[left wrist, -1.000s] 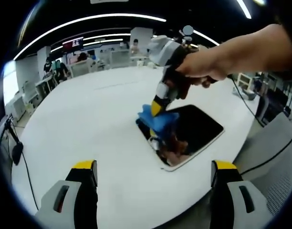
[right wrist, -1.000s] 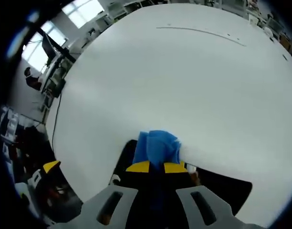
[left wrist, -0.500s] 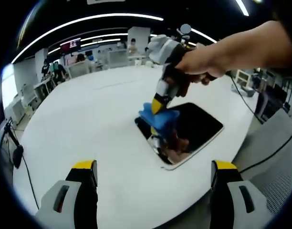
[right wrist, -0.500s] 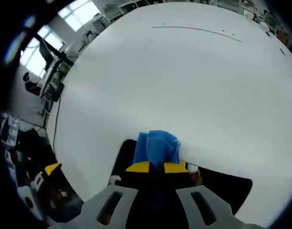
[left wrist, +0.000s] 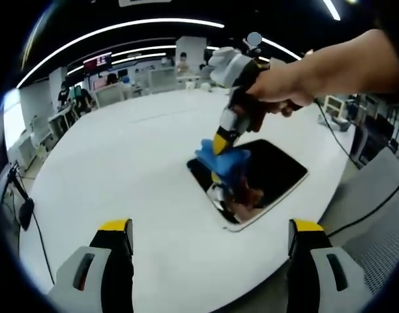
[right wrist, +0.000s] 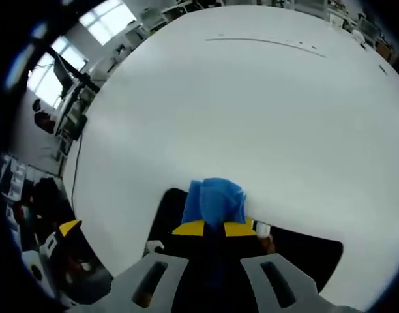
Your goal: Wipe the mirror surface with the cleaning cloth until all visible marks leave the cleaned area.
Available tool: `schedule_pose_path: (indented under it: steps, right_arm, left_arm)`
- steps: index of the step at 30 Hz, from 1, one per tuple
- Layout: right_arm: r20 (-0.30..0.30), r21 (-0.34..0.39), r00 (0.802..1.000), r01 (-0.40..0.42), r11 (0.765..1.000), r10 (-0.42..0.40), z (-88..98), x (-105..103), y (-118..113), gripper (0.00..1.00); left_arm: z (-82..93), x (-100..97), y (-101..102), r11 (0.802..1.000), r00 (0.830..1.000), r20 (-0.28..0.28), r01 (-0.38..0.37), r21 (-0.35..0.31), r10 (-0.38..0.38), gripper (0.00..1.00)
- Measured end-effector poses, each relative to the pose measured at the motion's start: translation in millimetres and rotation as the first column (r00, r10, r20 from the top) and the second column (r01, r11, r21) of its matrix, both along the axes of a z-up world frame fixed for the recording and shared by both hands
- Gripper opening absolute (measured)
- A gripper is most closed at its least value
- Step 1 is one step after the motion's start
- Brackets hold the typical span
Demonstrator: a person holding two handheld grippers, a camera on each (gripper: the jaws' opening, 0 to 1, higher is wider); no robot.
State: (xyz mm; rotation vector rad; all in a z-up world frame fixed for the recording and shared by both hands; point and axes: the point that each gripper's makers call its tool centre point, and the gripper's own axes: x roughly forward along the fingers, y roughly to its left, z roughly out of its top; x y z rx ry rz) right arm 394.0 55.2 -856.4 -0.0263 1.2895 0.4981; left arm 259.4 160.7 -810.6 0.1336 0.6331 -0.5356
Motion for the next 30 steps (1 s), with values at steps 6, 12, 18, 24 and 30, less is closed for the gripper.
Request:
schedule_pose_path:
  steps: [6,12,18,24,30]
  right_arm:
    - [-0.018,0.005,1.000,0.012,1.000,-0.012,-1.1,0.9,-6.2,0.02]
    - [0.013,-0.032,1.000,-0.021,0.999,0.022,-0.8,-2.6,-6.2,0.02]
    - [0.010,-0.031,0.999,-0.038,0.999,0.038,1.8,-22.2,-3.7,0.02]
    - [0.019,-0.012,1.000,-0.021,1.000,0.021,0.9,-26.9,-3.9,0.02]
    - [0.013,-0.002,0.999,-0.043,0.999,0.043,-0.3,-41.5,-3.6,0.02]
  left_arm:
    - [-0.6,0.0,-1.2,1.000,1.000,-0.002,0.004,0.002,-0.004,0.99]
    - [-1.4,0.3,0.0,1.000,1.000,-0.008,-0.005,-0.001,0.005,0.99]
    - [-1.0,0.0,-1.7,1.000,1.000,-0.006,0.005,-0.001,-0.005,0.99]
    - [-1.0,-0.1,-1.4,1.000,1.000,-0.001,0.007,0.006,-0.007,0.99]
    - [-3.4,-2.5,-6.4,0.999,0.999,-0.012,0.034,0.008,-0.034,0.99]
